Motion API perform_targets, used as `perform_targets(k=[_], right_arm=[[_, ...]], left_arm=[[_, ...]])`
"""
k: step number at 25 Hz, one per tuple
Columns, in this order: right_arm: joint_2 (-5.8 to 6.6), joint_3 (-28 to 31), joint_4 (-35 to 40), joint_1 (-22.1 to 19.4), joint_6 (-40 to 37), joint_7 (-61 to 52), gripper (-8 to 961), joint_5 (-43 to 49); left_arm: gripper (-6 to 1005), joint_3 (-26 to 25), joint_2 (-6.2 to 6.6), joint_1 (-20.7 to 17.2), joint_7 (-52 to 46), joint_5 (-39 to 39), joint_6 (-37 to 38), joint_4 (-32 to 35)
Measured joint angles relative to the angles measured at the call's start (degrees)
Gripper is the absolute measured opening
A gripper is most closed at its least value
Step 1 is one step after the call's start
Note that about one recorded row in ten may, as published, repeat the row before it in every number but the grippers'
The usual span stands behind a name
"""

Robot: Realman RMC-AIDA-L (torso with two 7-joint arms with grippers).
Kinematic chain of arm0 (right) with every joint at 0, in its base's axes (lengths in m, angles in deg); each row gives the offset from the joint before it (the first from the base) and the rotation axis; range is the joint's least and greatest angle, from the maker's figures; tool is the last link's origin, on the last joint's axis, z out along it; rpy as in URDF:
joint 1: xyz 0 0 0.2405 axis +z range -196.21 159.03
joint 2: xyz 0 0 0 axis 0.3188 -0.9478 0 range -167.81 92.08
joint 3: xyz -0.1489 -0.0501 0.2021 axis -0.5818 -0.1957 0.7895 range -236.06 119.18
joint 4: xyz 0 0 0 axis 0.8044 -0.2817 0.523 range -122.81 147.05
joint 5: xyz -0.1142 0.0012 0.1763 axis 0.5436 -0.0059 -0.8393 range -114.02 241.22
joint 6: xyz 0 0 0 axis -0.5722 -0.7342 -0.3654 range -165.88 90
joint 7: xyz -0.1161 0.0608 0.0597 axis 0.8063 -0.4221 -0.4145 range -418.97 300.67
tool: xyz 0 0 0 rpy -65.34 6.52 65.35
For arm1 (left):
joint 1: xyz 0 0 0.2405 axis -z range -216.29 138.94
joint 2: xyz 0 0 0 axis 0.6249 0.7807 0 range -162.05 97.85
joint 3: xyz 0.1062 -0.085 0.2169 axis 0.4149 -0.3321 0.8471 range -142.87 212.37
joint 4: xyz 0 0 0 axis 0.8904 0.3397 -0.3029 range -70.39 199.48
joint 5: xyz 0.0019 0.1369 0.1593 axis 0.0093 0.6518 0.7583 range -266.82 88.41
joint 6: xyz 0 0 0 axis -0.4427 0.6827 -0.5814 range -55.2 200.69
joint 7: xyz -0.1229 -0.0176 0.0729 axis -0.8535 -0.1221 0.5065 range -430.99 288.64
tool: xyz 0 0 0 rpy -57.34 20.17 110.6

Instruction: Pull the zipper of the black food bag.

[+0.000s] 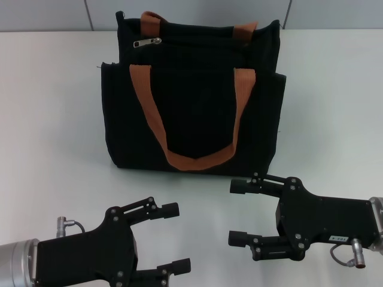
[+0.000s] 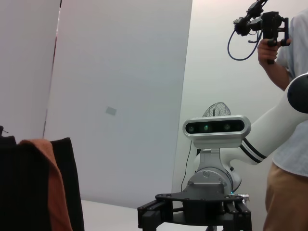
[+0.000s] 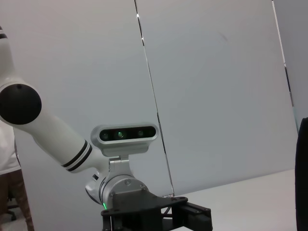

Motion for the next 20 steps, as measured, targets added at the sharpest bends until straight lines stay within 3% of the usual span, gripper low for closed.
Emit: perform_targets(k=[12, 14, 15, 16, 17, 18, 19, 20], right_arm=[[-0.06, 0.00, 0.00, 0.30, -0.01, 0.01, 826, -0.02], [-0.10, 0.00, 0.01, 0.39, -0.01, 0.01, 826, -0.22], [-0.10, 0.00, 0.01, 0.39, -0.01, 0.01, 826, -0.22], [-0.14, 0.00, -0.04, 0.50, -0.01, 0.01, 826, -0.34], [-0.14, 0.00, -0.04, 0.50, -0.01, 0.01, 826, -0.34], [-0.16, 0.00, -0.22, 0.56, -0.01, 0.01, 826, -0.39], [-0.16, 0.00, -0.22, 0.56, -0.01, 0.01, 826, -0.39], [-0.16, 0.00, -0.37, 0.60, -0.01, 0.01, 826, -0.40]], left_arm=[[808, -1.81, -0.05, -0.51, 0.09, -0.48, 0.00, -0.31], [809, -7.67, -0.17, -1.38, 0.09, -0.52, 0.20, -0.43], [809, -7.67, -0.17, -1.38, 0.09, -0.52, 0.20, -0.43], [809, -12.64, -0.18, -2.25, 0.09, -0.54, 1.18, -0.34], [809, -12.64, -0.18, -2.25, 0.09, -0.54, 1.18, -0.34], [809, -19.07, -0.17, -3.06, 0.00, -0.57, 2.19, -0.10], [809, -19.07, -0.17, -3.06, 0.00, -0.57, 2.19, -0.10], [809, -22.36, -0.14, -3.18, -0.18, -0.61, 2.31, -0.08]])
